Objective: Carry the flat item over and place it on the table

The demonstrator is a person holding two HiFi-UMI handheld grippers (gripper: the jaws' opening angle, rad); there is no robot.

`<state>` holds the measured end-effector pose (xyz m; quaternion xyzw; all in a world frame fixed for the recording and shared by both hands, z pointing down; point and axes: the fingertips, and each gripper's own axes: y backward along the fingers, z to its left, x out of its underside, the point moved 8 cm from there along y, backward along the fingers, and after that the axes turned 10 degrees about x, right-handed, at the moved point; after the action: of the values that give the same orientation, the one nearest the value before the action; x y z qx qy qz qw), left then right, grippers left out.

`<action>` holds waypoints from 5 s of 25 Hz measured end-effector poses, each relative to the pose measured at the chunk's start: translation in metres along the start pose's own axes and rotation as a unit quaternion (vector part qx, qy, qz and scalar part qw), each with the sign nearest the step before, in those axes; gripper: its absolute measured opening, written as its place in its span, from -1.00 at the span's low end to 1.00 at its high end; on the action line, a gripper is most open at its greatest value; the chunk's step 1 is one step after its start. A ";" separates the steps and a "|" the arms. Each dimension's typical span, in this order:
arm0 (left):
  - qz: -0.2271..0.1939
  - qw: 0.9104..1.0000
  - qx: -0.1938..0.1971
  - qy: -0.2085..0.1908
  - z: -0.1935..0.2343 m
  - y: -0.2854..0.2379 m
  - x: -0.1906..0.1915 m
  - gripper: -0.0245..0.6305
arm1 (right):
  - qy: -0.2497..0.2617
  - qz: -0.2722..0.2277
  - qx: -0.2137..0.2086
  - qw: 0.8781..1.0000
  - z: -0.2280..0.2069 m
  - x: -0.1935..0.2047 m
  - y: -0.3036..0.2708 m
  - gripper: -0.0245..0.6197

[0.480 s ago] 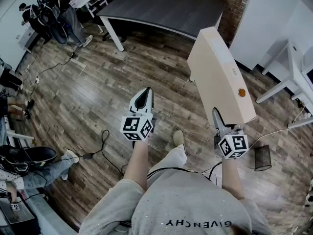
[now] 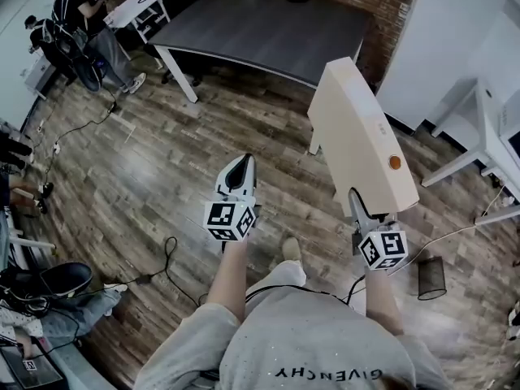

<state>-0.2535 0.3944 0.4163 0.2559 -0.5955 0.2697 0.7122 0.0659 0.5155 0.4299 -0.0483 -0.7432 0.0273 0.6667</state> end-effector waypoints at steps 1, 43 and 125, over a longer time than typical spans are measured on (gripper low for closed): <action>0.002 1.000 -0.003 -0.002 0.005 -0.007 -0.001 -0.93 | 0.000 0.001 0.001 1.000 -0.002 -0.002 -0.009 -0.10; 0.044 0.999 -0.007 0.018 0.101 -0.139 0.034 -0.93 | -0.046 0.024 0.003 0.999 -0.054 -0.009 -0.211 -0.09; 0.095 0.995 -0.027 0.028 0.295 -0.517 0.040 -0.93 | -0.175 0.142 -0.136 0.965 -0.124 -0.039 -0.681 -0.08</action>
<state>-0.1010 -0.1794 0.4805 0.1716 -0.6040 0.3273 0.7061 0.1695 -0.1686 0.4765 -0.2376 -0.8309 0.0285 0.5024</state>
